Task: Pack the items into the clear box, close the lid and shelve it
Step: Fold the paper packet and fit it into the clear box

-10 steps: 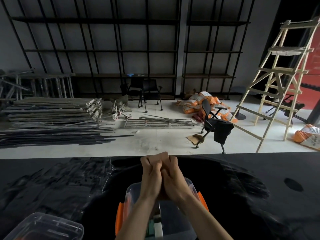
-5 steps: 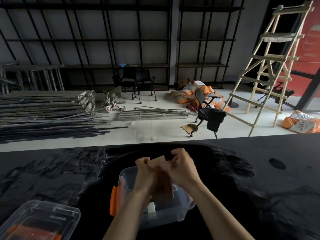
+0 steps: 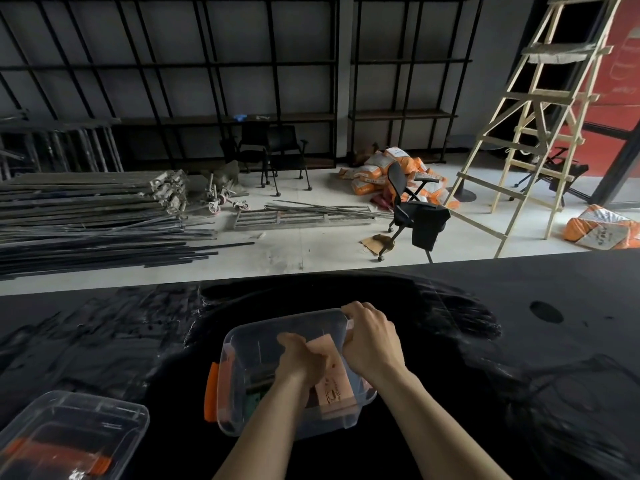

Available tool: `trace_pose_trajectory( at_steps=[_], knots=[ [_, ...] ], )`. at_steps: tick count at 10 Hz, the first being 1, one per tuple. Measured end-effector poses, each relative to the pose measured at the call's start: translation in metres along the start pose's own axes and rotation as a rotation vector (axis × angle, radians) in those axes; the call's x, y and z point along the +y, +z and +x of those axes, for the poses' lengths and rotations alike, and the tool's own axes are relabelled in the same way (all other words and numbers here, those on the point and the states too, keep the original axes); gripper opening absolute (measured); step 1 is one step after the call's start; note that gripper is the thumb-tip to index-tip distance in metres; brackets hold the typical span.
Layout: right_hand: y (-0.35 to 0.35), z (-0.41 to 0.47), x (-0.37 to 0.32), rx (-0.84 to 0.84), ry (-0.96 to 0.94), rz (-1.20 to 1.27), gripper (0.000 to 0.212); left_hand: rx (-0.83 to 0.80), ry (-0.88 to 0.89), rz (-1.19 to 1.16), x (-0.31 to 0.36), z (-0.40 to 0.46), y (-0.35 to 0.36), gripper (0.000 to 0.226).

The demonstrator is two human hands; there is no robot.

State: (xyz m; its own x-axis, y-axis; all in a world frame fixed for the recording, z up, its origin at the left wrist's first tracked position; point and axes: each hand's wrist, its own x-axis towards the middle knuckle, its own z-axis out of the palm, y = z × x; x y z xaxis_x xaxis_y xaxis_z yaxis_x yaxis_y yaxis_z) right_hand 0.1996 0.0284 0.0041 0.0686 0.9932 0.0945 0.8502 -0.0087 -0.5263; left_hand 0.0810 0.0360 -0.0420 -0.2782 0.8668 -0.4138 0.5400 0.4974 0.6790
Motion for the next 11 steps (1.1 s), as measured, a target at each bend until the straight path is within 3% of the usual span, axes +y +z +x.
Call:
trace_pose_trajectory(
  at_steps=[1, 2, 3, 4, 5, 7, 9, 11],
  knots=[
    [0.002, 0.001, -0.001, -0.006, -0.005, -0.009, 0.056, 0.008, -0.111, -0.024, 0.002, 0.011, 0.008, 0.061],
    [0.002, -0.001, -0.002, -0.002, -0.002, -0.005, 0.054, -0.195, 0.155, 0.886, -0.025, 0.044, 0.034, 0.049],
    [0.001, -0.003, -0.003, -0.014, -0.004, -0.006, 0.049, -0.067, 0.121, 0.578, -0.042, 0.094, 0.036, 0.029],
    [-0.004, -0.004, -0.003, -0.045, -0.011, 0.007, 0.05, -0.073, 0.274, 0.703, -0.024, 0.026, 0.016, 0.052],
    [-0.005, -0.004, -0.001, -0.051, -0.014, 0.01, 0.053, -0.358, 0.314, 0.679, -0.002, 0.009, 0.002, 0.058],
    [-0.008, -0.006, -0.003, -0.062, -0.027, 0.019, 0.054, -0.25, 0.249, 0.566, -0.001, 0.005, -0.003, 0.082],
    [-0.01, -0.006, -0.003, -0.077, -0.029, 0.013, 0.049, -0.289, 0.335, 0.741, 0.006, -0.008, 0.002, 0.067],
    [-0.011, -0.008, -0.003, -0.094, -0.033, 0.005, 0.052, -0.145, 0.495, 0.902, 0.0, -0.008, 0.007, 0.04]
  ],
)
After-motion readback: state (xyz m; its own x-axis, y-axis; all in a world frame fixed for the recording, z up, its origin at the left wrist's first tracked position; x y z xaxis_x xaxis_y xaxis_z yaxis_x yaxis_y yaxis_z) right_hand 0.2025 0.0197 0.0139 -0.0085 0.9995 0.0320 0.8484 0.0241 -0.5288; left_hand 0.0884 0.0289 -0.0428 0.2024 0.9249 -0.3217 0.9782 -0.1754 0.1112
